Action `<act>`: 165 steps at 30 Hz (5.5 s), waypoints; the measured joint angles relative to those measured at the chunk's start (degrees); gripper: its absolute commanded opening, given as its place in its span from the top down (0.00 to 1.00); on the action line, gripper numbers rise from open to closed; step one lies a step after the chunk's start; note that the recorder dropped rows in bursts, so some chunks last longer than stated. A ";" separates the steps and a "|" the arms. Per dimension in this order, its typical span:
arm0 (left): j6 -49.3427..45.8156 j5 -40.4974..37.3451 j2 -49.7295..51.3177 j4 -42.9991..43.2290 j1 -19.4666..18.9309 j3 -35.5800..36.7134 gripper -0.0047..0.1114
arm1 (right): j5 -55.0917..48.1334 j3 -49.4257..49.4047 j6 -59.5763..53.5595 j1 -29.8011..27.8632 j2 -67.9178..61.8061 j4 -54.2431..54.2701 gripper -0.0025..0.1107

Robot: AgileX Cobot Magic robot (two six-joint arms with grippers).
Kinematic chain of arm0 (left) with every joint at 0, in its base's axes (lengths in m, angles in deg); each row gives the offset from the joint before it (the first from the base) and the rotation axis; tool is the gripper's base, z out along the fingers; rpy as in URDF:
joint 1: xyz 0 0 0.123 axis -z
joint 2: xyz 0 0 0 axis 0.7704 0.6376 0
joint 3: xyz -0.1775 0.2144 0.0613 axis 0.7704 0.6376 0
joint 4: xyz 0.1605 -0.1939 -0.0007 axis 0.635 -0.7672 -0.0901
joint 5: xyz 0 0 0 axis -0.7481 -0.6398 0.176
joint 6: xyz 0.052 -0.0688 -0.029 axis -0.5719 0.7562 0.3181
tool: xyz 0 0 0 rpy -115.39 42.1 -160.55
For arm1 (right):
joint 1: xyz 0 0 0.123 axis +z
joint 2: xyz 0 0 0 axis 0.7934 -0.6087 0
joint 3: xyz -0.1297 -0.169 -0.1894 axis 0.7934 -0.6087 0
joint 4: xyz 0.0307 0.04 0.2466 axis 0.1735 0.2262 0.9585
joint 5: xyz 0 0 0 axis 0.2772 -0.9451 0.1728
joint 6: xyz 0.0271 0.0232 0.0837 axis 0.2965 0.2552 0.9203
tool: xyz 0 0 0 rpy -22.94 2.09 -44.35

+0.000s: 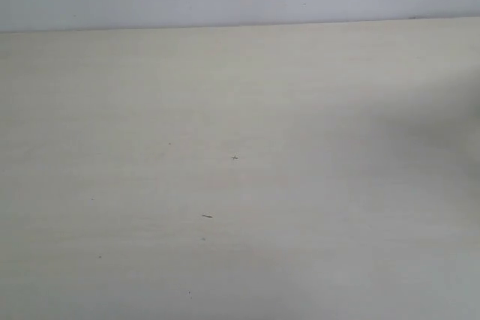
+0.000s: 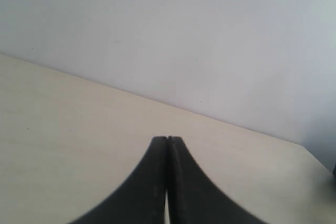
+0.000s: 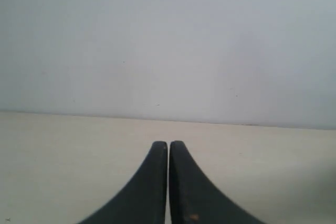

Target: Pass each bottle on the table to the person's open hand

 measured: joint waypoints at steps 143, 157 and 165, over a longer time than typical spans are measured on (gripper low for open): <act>-60.44 -2.28 -0.63 -40.01 -18.69 0.67 0.96 | -4.61 0.00 6.99 -6.05 0.00 -0.62 0.96; -60.44 -2.28 -0.63 -40.01 -18.69 0.67 0.96 | -6.31 0.00 5.80 -6.05 0.00 -2.06 0.96; -60.44 -2.28 -0.63 -40.01 -18.69 0.67 0.96 | -6.41 0.00 5.70 -6.05 0.00 -2.15 0.96</act>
